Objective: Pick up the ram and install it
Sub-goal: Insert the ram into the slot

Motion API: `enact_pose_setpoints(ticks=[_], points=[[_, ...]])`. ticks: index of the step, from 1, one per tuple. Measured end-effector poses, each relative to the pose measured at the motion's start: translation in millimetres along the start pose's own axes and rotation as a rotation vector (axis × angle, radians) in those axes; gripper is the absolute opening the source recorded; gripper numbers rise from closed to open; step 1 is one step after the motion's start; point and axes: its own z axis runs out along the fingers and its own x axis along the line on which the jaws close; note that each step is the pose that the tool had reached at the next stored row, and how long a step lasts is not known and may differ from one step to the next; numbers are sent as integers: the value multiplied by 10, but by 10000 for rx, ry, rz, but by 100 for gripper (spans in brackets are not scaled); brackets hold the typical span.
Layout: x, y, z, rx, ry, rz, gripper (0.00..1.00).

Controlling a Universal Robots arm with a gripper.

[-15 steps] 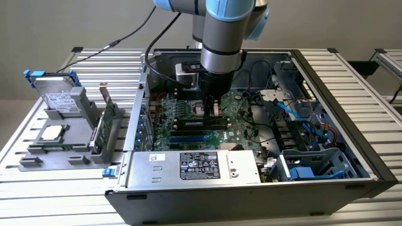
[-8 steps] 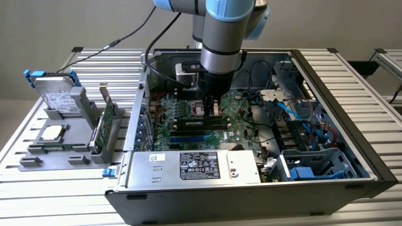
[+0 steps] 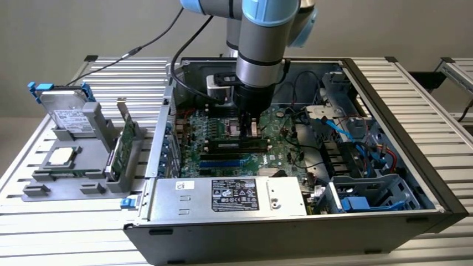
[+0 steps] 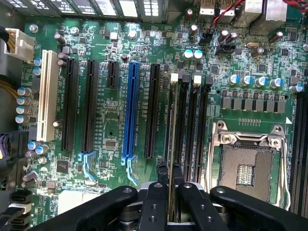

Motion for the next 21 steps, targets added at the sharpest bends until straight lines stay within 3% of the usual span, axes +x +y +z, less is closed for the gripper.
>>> enact_pose_setpoints(ticks=[21], points=[[-32,-4,36,-1,2,1,14]])
